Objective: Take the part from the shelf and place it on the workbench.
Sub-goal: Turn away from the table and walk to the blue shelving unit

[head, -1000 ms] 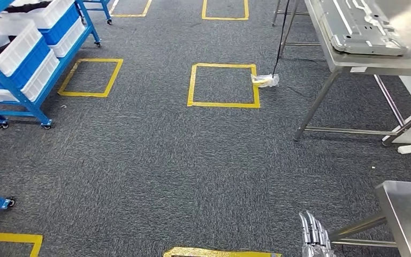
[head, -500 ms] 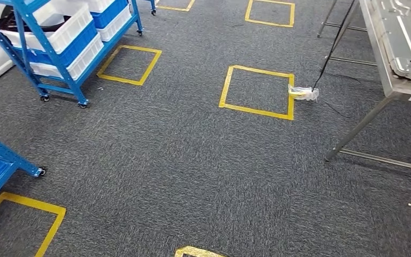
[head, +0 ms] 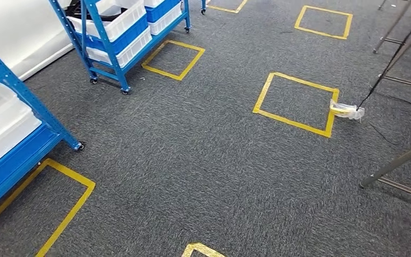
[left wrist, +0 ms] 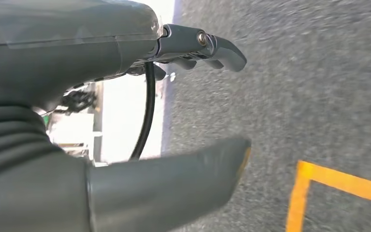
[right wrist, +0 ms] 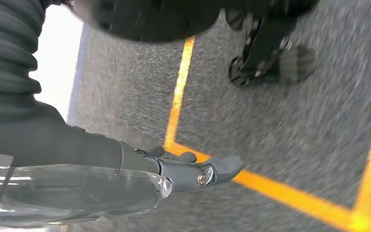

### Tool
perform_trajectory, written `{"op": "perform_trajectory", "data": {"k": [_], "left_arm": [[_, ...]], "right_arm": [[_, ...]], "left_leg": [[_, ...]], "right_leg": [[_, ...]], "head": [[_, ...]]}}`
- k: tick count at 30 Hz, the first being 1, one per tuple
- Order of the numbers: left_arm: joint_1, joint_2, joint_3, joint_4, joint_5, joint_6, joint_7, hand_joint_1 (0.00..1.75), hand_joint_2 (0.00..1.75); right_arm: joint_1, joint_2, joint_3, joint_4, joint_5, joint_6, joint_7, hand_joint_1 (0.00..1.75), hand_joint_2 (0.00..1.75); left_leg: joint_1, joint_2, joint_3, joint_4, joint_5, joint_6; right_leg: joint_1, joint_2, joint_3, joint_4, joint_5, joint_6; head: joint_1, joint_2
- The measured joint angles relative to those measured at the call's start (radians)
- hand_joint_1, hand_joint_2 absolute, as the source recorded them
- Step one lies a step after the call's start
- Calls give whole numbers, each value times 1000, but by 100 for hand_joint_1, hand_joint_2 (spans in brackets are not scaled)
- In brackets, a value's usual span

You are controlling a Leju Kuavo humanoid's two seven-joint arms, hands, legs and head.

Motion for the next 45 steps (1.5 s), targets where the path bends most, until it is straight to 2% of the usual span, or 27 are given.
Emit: {"op": "perform_trajectory", "data": {"k": [2,3,6,8,10,11,12,13,15,17,19,21,23,25,27,28,29,31,33,34,36,38,40,42,43,44,45], "left_arm": [[-3,0,-1,0,-9,0,-9,0,175],[-3,1,-2,0,-11,-1,-16,0,175],[-1,1,-2,0,-4,-7,-36,0,175],[-2,1,-2,0,1,-12,-45,0,175],[-7,1,-2,0,1,-20,-49,0,175],[-9,1,-2,0,1,-25,-50,0,175],[-9,1,-2,0,1,-30,-51,0,131],[-9,1,-2,0,1,-34,-51,0,87],[-8,1,-2,0,1,-39,-51,0,0],[-10,1,-2,0,1,-39,-50,0,0],[-11,1,-2,0,-1,-36,-45,0,87],[-8,0,-2,0,-8,-31,-36,0,175],[-7,-1,-2,0,-16,-24,-28,0,175],[-12,0,-2,0,-19,-18,-23,0,175],[-16,2,-2,0,-19,-15,-22,0,175],[-16,3,-2,0,-19,-15,-22,0,175],[-15,4,-2,0,-19,-14,-22,0,175],[-13,7,-2,-1,-19,-13,-22,0,175],[-15,9,-1,-1,-19,-11,-22,0,175],[-15,9,-1,0,-19,-10,-22,0,175],[-13,9,-2,-1,-19,-8,-22,0,175],[-12,9,-2,-1,-18,-7,-21,0,175],[-14,9,-2,-1,-16,-6,-21,0,175],[-18,9,-1,-1,-15,-5,-21,0,175],[-18,9,-1,-1,-15,-5,-21,0,175],[-18,9,-1,-1,-14,-5,-21,0,175],[-18,9,-1,0,-14,-5,-21,0,175]], "right_arm": [[-5,1,0,5,14,20,-22,0,175],[-8,2,0,7,20,28,-31,0,175],[-21,2,1,10,31,49,-51,0,175],[-25,1,3,11,38,58,-60,0,175],[-25,1,5,14,48,64,-63,0,175],[-24,1,7,16,52,66,-62,0,175],[-24,1,9,18,57,67,-60,0,175],[-24,0,12,20,60,69,-57,0,175],[-25,-1,18,21,66,73,-47,0,175],[-23,-4,21,24,67,74,-34,0,175],[-22,-8,21,28,61,75,-27,0,175],[-22,-14,21,29,50,84,-28,0,175],[-19,-25,20,29,39,101,-34,0,175],[-13,-38,18,29,32,118,-40,0,175],[-8,-49,18,31,29,129,-42,0,175],[-7,-54,18,33,29,134,-42,0,175],[-7,-57,18,34,28,138,-42,0,175],[-8,-61,18,34,28,143,-42,0,175],[-8,-63,18,35,29,145,-40,0,175],[-10,-63,18,35,31,145,-39,0,175],[-16,-64,18,35,36,143,-39,0,175],[-20,-64,18,35,40,140,-42,0,175],[-18,-64,19,36,44,137,-47,0,175],[-14,-64,19,36,45,136,-52,0,175],[-14,-63,19,36,46,136,-54,0,175],[-14,-63,19,36,46,136,-55,0,175],[-15,-63,19,36,46,136,-55,0,175]], "left_leg": [[-3,33,68,-120,40,3],[-6,41,82,-145,43,9],[-10,19,79,-152,44,30],[-7,1,82,-159,49,44],[-7,-18,82,-161,53,54],[-8,-30,80,-161,54,57],[-9,-43,80,-160,54,58],[-10,-57,80,-159,54,58],[-11,-88,81,-154,53,57],[-10,-116,77,-148,52,52],[-6,-140,67,-145,54,40],[-2,-163,60,-149,59,26],[-4,-125,46,-125,41,17],[-6,-54,-1,-27,-17,9],[-1,-28,-61,96,-70,-1],[1,-24,-73,122,-72,-5],[4,-19,-65,111,-55,-9],[7,7,4,-14,9,-13],[2,39,62,-119,42,-5],[-1,46,71,-137,42,3],[-4,28,69,-137,40,20],[-1,9,70,-142,43,33],[1,-10,71,-146,46,45],[-2,-33,71,-146,46,51],[-3,-46,72,-146,46,52],[-4,-61,74,-146,46,52],[-5,-77,77,-145,45,52]], "right_leg": [[1,-22,3,9,-10,13],[1,-30,5,13,-14,19],[0,-44,13,15,-20,37],[-6,0,0,53,-51,47],[-9,57,-55,170,-117,51],[-10,68,-89,238,-146,51],[-9,73,-115,287,-158,51],[-9,75,-125,302,-150,51],[-10,88,-90,215,-80,45],[-11,142,-35,84,-21,37],[-9,176,-17,33,-11,32],[-8,155,-13,23,-7,25],[-12,124,-3,5,0,13],[-11,88,5,-6,3,4],[-9,52,7,-6,-1,1],[-9,36,8,-5,-3,2],[-9,21,10,-4,-6,4],[-11,-5,17,1,-16,12],[-7,-26,22,10,-28,25],[-4,-34,24,12,-32,31],[-2,-48,30,11,-36,40],[-8,-19,28,31,-56,49],[-12,42,-16,126,-114,54],[-11,70,-88,264,-171,51],[-9,73,-112,306,-175,50],[-8,76,-118,308,-157,46],[-7,81,-106,270,-120,41]], "head": [[0,0],[0,0],[1,0],[1,0],[1,0],[1,0],[1,0],[1,0],[1,0],[1,0],[1,0],[1,0],[-1,0],[-4,0],[-5,0],[-5,0],[-5,0],[-5,0],[-5,0],[-5,0],[-4,0],[-4,0],[-3,0],[-3,0],[-3,0],[-3,0],[-3,0]]}}
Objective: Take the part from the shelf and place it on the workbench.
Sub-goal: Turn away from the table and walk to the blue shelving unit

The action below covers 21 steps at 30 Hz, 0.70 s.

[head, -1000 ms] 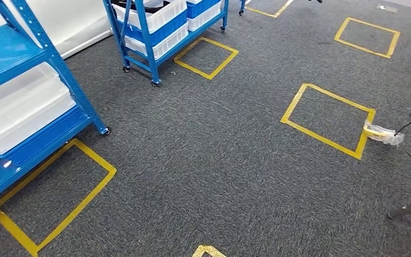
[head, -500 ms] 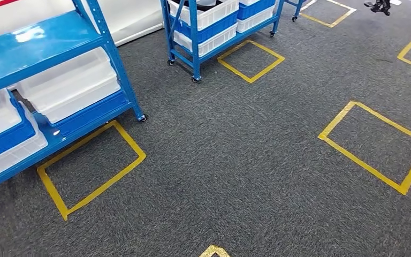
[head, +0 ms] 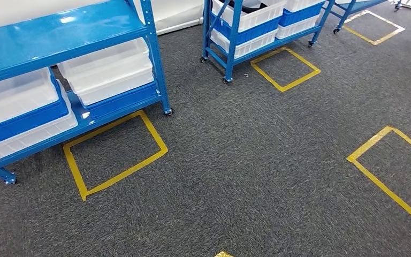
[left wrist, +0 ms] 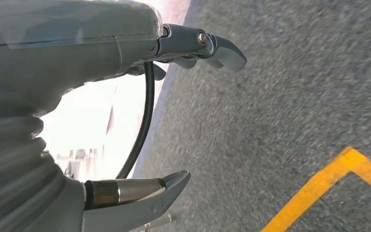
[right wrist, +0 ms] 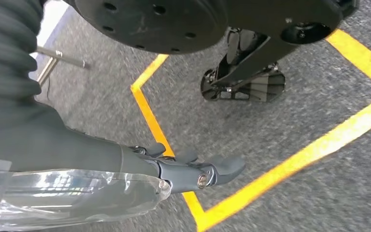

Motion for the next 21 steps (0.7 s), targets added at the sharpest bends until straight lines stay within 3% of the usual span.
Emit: {"op": "perform_trajectory", "data": {"k": [1,2,3,5,6,7,9,11,13,14,16,18,20,21], "left_arm": [[-1,-1,0,0,0,0,0,0,175],[-1,-2,0,0,1,0,2,0,175],[-2,-3,0,0,2,1,4,0,175],[-1,-5,1,0,3,3,12,0,175],[1,-5,1,0,3,4,15,0,175],[4,-5,1,0,3,4,18,0,175],[4,-5,1,0,1,6,24,0,175],[-3,-3,1,-1,-2,8,30,0,175],[-6,-2,1,-1,-3,9,35,0,175],[-5,-1,2,-1,-1,9,37,0,175],[-2,3,4,-2,4,9,39,0,175],[-3,7,12,-5,16,9,40,0,175],[-2,7,23,-8,30,9,40,0,175],[0,6,28,-8,34,9,40,0,175]], "right_arm": [[1,0,0,0,1,0,0,0,175],[3,-1,0,1,3,-1,0,0,175],[7,-1,1,2,6,-1,0,0,175],[10,-3,2,5,10,-4,1,0,175],[9,-3,2,6,11,-6,3,0,175],[8,-2,3,6,10,-10,7,0,175],[8,0,2,7,8,-18,18,0,175],[10,1,2,7,6,-23,27,0,175],[11,2,2,8,10,-28,33,0,175],[9,5,4,8,15,-33,34,0,175],[5,15,9,8,28,-47,42,0,175],[1,26,19,8,46,-57,60,0,175],[-6,31,29,8,61,-61,79,0,175],[-11,33,33,7,65,-63,85,0,175]], "left_leg": [[0,-16,2,0,0,0],[0,-31,2,1,0,-2],[1,-46,0,2,0,-4],[5,-73,-10,2,4,-16],[6,-88,-15,0,8,-24],[8,-87,-19,0,8,-30],[3,-34,-35,31,-13,-39],[1,34,-86,138,-71,-44],[4,51,-140,250,-113,-51],[6,54,-144,262,-107,-54],[8,70,-92,173,-49,-58],[5,109,-23,46,-6,-54],[-2,125,-1,2,-2,-43],[-4,116,-3,2,0,-37]], "right_leg": [[1,15,26,-67,47,-6],[0,45,52,-134,82,-13],[0,74,73,-190,104,-18],[1,105,87,-235,109,-21],[2,94,89,-243,110,-21],[0,79,92,-249,112,-22],[-4,49,102,-265,118,-30],[-4,13,109,-272,118,-37],[-1,-25,110,-269,114,-39],[-1,-42,110,-267,112,-39],[-2,-70,115,-263,104,-34],[0,-93,121,-257,95,-25],[5,-110,125,-254,90,-15],[7,-117,127,-255,89,-10]], "head": [[0,0],[0,0],[0,0],[0,0],[0,0],[-1,0],[-4,0],[-9,0],[-10,0],[-10,0],[-10,0],[-9,0],[-9,0],[-9,0]]}}
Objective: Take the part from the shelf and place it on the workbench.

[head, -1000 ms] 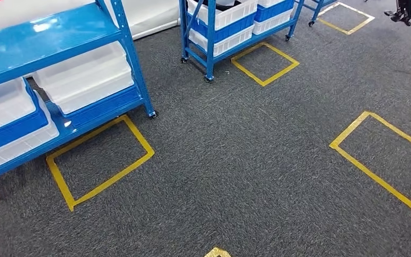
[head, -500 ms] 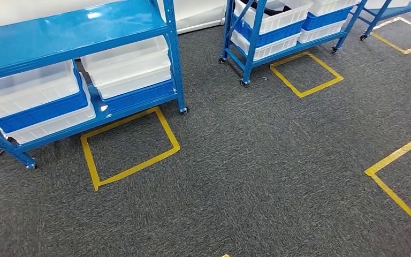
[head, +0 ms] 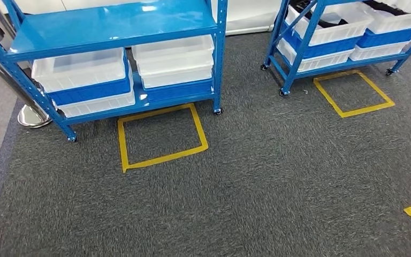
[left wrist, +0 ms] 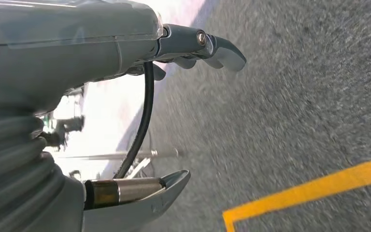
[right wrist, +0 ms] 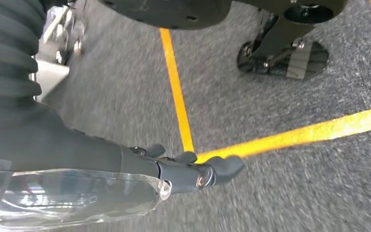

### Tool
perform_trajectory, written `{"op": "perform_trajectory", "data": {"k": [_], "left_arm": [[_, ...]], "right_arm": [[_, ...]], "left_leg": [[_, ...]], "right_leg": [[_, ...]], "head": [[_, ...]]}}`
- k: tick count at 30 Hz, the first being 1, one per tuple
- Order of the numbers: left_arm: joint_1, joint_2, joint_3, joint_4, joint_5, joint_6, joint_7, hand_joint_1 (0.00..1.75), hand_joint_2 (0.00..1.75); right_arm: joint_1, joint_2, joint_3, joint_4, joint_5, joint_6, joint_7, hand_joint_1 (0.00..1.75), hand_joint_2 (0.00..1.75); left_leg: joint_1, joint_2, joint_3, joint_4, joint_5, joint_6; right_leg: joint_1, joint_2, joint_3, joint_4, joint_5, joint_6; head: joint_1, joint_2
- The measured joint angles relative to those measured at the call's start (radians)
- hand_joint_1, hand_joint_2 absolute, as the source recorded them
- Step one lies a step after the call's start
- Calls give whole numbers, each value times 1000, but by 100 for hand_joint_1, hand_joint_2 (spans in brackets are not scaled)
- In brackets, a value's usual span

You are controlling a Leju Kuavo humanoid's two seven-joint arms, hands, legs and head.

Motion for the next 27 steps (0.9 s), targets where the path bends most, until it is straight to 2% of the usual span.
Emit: {"op": "perform_trajectory", "data": {"k": [1,2,3,5,6,7,8,9,11,12,13,15,17,19,22,25,26,27], "left_arm": [[3,-2,4,0,2,0,0,0,175],[5,-4,8,0,2,0,0,0,175],[5,-7,11,0,2,-1,-1,0,175],[2,-11,15,0,1,-4,-3,0,175],[1,-13,16,0,1,-5,-4,0,175],[0,-14,17,0,1,-6,-4,0,175],[0,-14,17,0,0,-6,-4,0,175],[0,-15,18,0,0,-6,-4,0,175],[-1,-16,19,0,-2,-6,-7,0,175],[-1,-17,19,0,-5,-7,-10,0,175],[0,-17,19,0,-8,-8,-13,0,175],[3,-17,19,0,-15,-10,-18,0,175],[4,-16,19,0,-20,-11,-19,0,175],[2,-15,19,0,-23,-13,-15,0,175],[1,-14,2,-2,-18,-15,-7,0,175],[8,-9,-56,-8,39,-10,-4,0,44],[11,-8,-79,-11,66,-8,-4,0,0],[12,-7,-90,-12,80,-7,-3,0,0]], "right_arm": [[-6,1,2,-1,1,-2,3,0,175],[-10,3,4,-2,1,-4,3,0,175],[-12,5,6,-3,1,-4,2,0,175],[-12,7,12,-3,1,-5,-3,0,175],[-12,8,14,-3,1,-5,-4,0,175],[-11,9,16,-3,1,-4,-6,0,175],[-12,10,18,-3,1,-4,-6,0,131],[-13,11,20,-3,1,-3,-7,0,87],[-12,12,22,-3,1,3,-5,0,0],[-12,12,22,-3,0,8,-4,0,0],[-13,12,23,-3,-1,14,-2,0,0],[-15,14,23,-2,-12,24,8,0,0],[-17,16,21,-2,-30,29,33,0,87],[-16,16,16,-2,-44,31,58,0,175],[-15,17,5,-2,-62,40,79,0,175],[-11,16,-6,-8,-70,47,83,0,175],[-9,16,-8,-11,-73,48,83,0,131],[-9,16,-9,-13,-74,48,83,0,116]], "left_leg": [[2,-9,0,-2,2,7],[3,-18,1,-6,4,13],[6,-27,2,-10,7,21],[7,-46,3,-15,12,31],[6,-57,1,-14,14,34],[5,-70,-1,-13,15,35],[4,-84,-2,-12,15,36],[4,-99,-2,-10,15,36],[4,-124,-2,-5,14,35],[2,-134,-4,-2,13,32],[1,-140,-7,1,13,28],[-2,-146,-13,5,11,24],[-1,-145,-14,3,11,23],[1,-144,-11,-1,13,20],[1,-143,-8,-6,15,15],[1,-143,-7,-9,17,11],[1,-143,-7,-9,17,11],[1,-143,-7,-9,17,10]], "right_leg": [[-1,-2,3,-1,-2,5],[-3,10,4,4,-8,11],[-5,33,-2,23,-24,15],[-9,88,-47,121,-83,19],[-10,102,-82,190,-115,19],[-9,107,-113,248,-133,19],[-9,109,-130,276,-131,19],[-9,111,-131,271,-110,17],[-9,120,-88,161,-31,10],[-8,128,-64,99,-1,5],[-7,135,-47,52,15,1],[-7,144,-39,16,17,3],[-7,146,-40,12,17,7],[-5,146,-40,14,17,5],[-5,147,-41,16,18,0],[-4,147,-41,16,17,-1],[-4,147,-42,17,17,-1],[-4,147,-42,17,17,-1]], "head": [[0,0],[0,0],[1,0],[3,0],[3,0],[3,0],[3,0],[3,0],[3,0],[3,0],[3,0],[2,0],[2,0],[2,0],[2,0],[2,0],[2,0],[2,0]]}}
